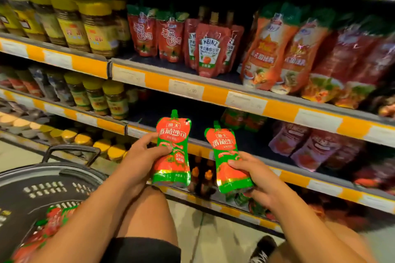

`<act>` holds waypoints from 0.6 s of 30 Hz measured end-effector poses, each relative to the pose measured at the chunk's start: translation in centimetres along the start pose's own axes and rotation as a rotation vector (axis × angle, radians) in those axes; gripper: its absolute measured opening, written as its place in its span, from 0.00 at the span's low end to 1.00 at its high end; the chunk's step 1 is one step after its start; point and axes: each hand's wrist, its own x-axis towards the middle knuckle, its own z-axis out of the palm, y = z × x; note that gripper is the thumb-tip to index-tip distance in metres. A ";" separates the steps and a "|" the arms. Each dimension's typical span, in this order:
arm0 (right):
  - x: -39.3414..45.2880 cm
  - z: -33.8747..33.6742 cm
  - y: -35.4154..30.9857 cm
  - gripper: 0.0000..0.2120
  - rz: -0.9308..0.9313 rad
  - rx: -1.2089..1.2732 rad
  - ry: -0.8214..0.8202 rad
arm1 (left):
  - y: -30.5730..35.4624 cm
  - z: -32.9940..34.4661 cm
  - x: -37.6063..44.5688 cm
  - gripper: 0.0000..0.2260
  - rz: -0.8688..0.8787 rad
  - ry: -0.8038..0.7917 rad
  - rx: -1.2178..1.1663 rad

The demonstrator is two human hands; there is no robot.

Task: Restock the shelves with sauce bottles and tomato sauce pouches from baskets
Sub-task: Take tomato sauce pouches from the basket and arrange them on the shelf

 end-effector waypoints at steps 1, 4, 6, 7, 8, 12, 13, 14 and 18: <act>0.1 -0.8 -0.1 0.16 -0.008 -0.001 0.026 | -0.1 1.2 0.3 0.16 -0.015 0.000 0.013; 0.7 -2.6 -0.5 0.16 -0.056 -0.028 0.079 | -1.0 4.7 1.3 0.16 -0.043 0.005 0.046; 1.1 -3.5 -0.7 0.15 -0.087 -0.058 0.132 | -1.7 6.8 1.7 0.14 -0.063 0.017 0.046; 1.3 -3.8 -0.9 0.14 -0.101 -0.070 0.159 | -2.1 7.7 2.0 0.13 -0.072 0.030 0.045; 1.5 -4.1 -1.0 0.13 -0.119 -0.081 0.186 | -2.5 8.6 2.4 0.13 -0.075 0.046 0.050; 2.1 -5.0 -2.2 0.12 -0.194 -0.166 0.294 | -2.8 11.7 3.9 0.10 -0.059 0.040 0.099; 2.4 -5.2 -2.5 0.15 -0.200 -0.181 0.323 | -2.5 12.3 4.2 0.07 -0.053 0.022 0.118; 2.5 -5.1 -2.8 0.21 -0.209 -0.185 0.347 | -2.2 12.9 4.6 0.04 -0.046 -0.001 0.138; 3.1 -5.5 -3.6 0.25 -0.216 -0.130 0.445 | -1.0 14.4 6.9 0.09 -0.025 -0.058 0.175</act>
